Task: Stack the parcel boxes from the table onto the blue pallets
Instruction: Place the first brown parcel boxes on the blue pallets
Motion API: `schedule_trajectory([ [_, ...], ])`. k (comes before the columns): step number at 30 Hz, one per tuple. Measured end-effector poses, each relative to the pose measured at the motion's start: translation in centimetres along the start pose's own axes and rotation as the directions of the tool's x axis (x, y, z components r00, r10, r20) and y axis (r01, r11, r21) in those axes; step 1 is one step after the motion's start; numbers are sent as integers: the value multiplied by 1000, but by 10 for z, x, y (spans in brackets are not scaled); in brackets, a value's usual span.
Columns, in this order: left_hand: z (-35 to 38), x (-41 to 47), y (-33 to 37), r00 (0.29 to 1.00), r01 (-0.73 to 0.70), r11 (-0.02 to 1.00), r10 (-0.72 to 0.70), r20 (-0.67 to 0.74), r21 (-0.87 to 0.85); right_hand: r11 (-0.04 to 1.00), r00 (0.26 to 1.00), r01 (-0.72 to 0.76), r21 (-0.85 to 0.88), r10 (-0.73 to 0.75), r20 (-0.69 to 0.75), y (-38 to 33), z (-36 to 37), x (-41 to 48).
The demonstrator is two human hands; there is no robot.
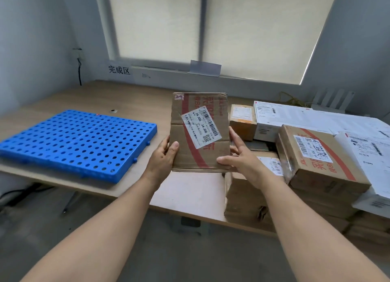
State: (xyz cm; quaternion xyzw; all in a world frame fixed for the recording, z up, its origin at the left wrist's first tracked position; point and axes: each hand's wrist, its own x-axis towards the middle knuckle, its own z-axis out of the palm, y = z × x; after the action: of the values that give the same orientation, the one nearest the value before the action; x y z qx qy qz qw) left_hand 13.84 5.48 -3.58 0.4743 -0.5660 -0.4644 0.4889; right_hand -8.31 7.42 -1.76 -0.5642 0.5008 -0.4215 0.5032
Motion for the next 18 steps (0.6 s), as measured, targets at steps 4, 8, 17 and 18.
schedule_trajectory([
  [4,-42,-1,-13,998,32,999,-31,-58,23,999,998,-23,-49,26,49,8,40,15],
  [8,-89,4,-20,995,47,996,-40,-87,79,1000,999,6,-2,-6,42,5,83,35],
  [17,-243,36,-37,997,60,959,-42,-67,276,993,999,44,106,-44,-5,1,200,98],
  [18,-261,38,-41,996,57,953,-34,-80,298,993,999,41,108,-40,-8,0,213,105],
])
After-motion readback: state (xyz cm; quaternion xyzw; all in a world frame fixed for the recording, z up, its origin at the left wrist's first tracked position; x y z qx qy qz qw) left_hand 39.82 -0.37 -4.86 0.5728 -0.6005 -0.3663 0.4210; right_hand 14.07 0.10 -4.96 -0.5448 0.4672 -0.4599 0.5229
